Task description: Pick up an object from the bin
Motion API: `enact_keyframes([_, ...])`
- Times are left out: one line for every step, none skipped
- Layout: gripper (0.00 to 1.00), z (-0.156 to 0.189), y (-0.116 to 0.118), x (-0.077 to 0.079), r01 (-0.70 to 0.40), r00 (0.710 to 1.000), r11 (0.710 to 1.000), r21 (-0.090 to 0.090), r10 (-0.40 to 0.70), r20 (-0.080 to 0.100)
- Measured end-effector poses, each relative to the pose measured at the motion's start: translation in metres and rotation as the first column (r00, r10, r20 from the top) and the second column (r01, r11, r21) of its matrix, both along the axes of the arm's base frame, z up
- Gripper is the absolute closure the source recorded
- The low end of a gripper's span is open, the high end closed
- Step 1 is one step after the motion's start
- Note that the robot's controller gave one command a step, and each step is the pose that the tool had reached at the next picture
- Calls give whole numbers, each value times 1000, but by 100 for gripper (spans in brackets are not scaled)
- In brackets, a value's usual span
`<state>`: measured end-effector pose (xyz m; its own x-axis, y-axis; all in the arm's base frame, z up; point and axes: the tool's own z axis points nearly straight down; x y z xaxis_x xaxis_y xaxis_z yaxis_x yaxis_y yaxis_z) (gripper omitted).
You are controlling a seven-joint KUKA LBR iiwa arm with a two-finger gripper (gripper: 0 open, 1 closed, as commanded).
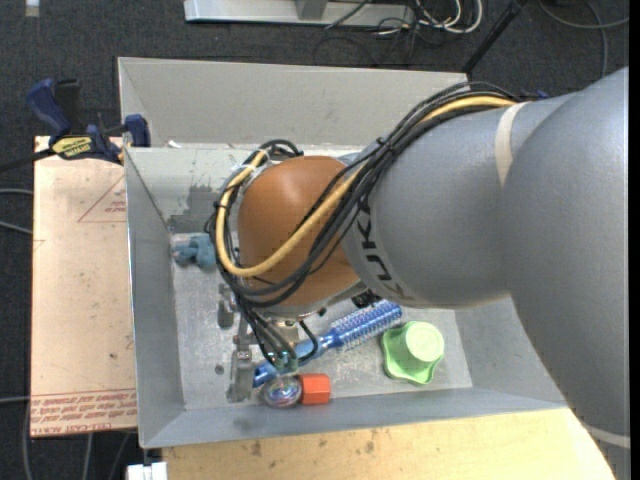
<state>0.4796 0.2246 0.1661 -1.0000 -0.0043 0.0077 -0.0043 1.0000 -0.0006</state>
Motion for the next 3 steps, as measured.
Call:
enact_keyframes([0, -97, -70, 43, -348, 938, 938, 1, 348, 5])
enact_keyframes([100, -96, -68, 43, -349, 937, 937, 2, 349, 7])
enact_keyframes([100, 87, -68, 72, -374, 927, 928, 0, 374, 20])
